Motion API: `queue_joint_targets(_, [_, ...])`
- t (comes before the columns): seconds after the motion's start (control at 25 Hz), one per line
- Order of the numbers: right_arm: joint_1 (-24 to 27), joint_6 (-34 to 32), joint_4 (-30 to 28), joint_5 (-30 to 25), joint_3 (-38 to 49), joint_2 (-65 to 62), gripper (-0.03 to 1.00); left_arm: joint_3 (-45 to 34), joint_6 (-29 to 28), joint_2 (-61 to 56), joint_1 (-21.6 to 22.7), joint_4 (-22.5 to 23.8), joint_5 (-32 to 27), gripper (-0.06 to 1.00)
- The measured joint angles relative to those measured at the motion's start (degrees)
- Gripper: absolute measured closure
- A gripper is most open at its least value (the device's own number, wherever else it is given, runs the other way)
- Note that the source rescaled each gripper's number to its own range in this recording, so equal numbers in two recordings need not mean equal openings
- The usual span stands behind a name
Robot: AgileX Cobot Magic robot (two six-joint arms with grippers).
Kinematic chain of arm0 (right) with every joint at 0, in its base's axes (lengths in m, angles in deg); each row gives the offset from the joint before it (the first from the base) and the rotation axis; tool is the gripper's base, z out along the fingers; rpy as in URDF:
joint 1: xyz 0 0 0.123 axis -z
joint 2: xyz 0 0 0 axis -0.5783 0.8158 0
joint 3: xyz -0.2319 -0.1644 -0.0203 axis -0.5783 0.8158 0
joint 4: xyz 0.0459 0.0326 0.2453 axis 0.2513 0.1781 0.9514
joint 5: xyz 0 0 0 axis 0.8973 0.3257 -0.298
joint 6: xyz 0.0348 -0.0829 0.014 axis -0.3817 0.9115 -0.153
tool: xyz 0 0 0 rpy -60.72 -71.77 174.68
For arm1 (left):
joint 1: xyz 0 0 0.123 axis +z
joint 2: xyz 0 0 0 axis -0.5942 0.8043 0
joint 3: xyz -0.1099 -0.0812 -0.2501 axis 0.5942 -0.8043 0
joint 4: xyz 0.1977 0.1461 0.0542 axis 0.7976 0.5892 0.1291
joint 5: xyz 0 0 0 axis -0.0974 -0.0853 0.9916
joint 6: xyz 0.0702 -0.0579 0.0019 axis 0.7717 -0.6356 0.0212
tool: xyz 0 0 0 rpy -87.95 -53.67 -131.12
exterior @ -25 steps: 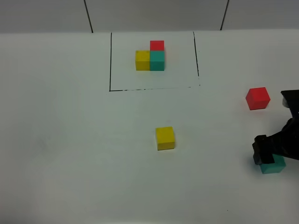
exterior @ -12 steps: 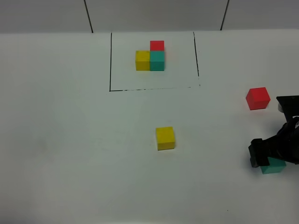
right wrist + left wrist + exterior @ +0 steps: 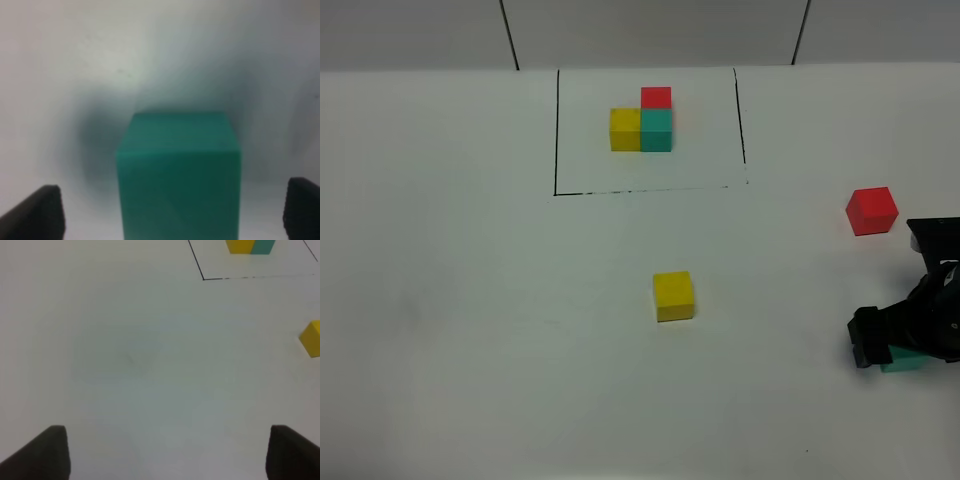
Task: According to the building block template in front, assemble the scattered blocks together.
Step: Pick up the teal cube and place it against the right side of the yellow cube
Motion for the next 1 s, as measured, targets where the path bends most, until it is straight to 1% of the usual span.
queue_joint_targets(0.32, [0.0,-0.4,0.0,2.6,0.0,1.9,0.22,0.0,0.0,0.0,0.0,0.0,0.0,0.21])
queue_joint_targets(0.72, [0.0,-0.6,0.0,3.0,0.0,4.2,0.22,0.0,0.0,0.0,0.0,0.0,0.0,0.21])
queue_joint_targets(0.8, [0.0,-0.7,-0.3,3.0,0.0,4.6,0.27,0.0,0.0,0.0,0.0,0.0,0.0,0.21])
queue_joint_targets(0.88, [0.0,-0.8,-0.7,3.0,-0.1,4.9,0.36,0.0,0.0,0.0,0.0,0.0,0.0,0.21])
queue_joint_targets(0.92, [0.0,-0.9,-1.3,3.0,-0.1,5.0,0.43,0.0,0.0,0.0,0.0,0.0,0.0,0.21])
queue_joint_targets(1.0, [0.0,-0.9,-1.7,3.0,-0.1,5.0,0.6,0.0,0.0,0.0,0.0,0.0,0.0,0.21])
